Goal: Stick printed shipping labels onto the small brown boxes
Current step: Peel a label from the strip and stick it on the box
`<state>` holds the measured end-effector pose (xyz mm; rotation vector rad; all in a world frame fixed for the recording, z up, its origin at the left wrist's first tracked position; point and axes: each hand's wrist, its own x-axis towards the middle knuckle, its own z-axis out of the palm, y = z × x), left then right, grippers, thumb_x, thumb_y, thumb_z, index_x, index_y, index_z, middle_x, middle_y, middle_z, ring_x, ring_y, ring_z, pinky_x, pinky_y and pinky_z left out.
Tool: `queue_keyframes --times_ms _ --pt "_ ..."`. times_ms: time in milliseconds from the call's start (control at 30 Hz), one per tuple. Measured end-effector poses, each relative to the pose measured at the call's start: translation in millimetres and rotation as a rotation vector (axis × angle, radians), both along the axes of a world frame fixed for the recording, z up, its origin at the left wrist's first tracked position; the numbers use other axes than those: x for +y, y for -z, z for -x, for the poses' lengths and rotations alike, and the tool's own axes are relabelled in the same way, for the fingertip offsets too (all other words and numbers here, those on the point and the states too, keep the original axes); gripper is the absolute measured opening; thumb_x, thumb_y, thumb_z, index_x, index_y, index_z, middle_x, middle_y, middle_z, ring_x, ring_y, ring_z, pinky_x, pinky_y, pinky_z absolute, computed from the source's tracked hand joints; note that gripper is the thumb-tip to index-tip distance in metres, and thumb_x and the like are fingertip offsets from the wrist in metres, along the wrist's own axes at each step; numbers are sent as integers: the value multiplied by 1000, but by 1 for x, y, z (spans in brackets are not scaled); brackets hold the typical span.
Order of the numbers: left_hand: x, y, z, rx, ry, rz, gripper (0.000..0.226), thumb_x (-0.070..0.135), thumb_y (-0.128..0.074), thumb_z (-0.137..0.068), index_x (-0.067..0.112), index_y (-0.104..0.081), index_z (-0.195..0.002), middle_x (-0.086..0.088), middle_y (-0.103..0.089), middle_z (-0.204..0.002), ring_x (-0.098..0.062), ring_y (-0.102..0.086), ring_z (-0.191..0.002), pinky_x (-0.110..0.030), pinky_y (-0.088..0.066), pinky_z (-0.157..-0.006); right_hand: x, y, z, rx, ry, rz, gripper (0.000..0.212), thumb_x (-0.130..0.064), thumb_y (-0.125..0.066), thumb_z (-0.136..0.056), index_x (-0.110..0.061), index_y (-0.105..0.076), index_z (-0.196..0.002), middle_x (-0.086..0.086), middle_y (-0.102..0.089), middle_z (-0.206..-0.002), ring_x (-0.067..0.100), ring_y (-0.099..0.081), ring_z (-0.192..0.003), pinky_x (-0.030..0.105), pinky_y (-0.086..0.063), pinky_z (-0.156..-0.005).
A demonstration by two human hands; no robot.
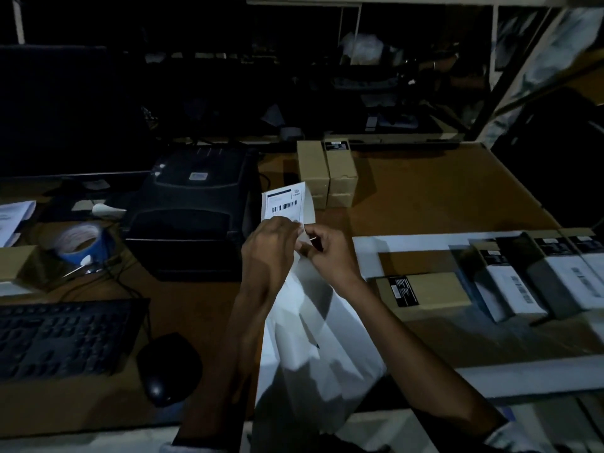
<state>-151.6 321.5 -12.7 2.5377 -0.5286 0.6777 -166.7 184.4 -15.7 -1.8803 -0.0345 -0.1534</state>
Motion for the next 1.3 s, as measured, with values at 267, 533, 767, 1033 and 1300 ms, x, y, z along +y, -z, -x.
queue_keyframes --times_ms 267,533,767,1033,1300 --pt "-12 11 23 137 -32 11 11 11 -67 -94 9 -74 -101 -13 -71 -104 -31 -69 -93 -39 -59 -67 -7 27 19 187 34 -16 26 -11 -71 -92 -21 -68 -116 0 -72 -112 15 -68 -99 30 -58 -85" --pt "-7 -6 27 299 -166 240 25 25 -49 -103 8 -68 -103 -12 -66 -110 -31 -64 -96 -40 -52 -77 -16 36 26 377 45 58 37 0 -69 -84 -14 -68 -118 3 -72 -112 23 -68 -101 38 -59 -86" --pt "11 -20 17 238 -263 329 28 29 -44 -103 11 -65 -100 -9 -65 -105 -27 -61 -93 -35 -43 -74 -24 42 29 383 33 188 51 -4 -77 -78 -10 -61 -125 1 -67 -115 21 -63 -104 29 -55 -76" --pt "24 -36 10 -69 -332 317 26 22 -49 -102 2 -66 -100 -15 -66 -98 -30 -62 -87 -27 -37 -69 -27 58 30 469 86 300 65 -14 -80 -72 -14 -52 -130 4 -58 -123 24 -57 -111 32 -49 -82" --pt "35 -73 5 -221 -549 466 34 30 -43 -104 2 -63 -102 -14 -63 -103 -23 -55 -91 -25 -32 -71 -23 55 16 454 164 334 64 -14 -84 -72 -8 -51 -127 9 -58 -122 26 -57 -108 33 -49 -83"
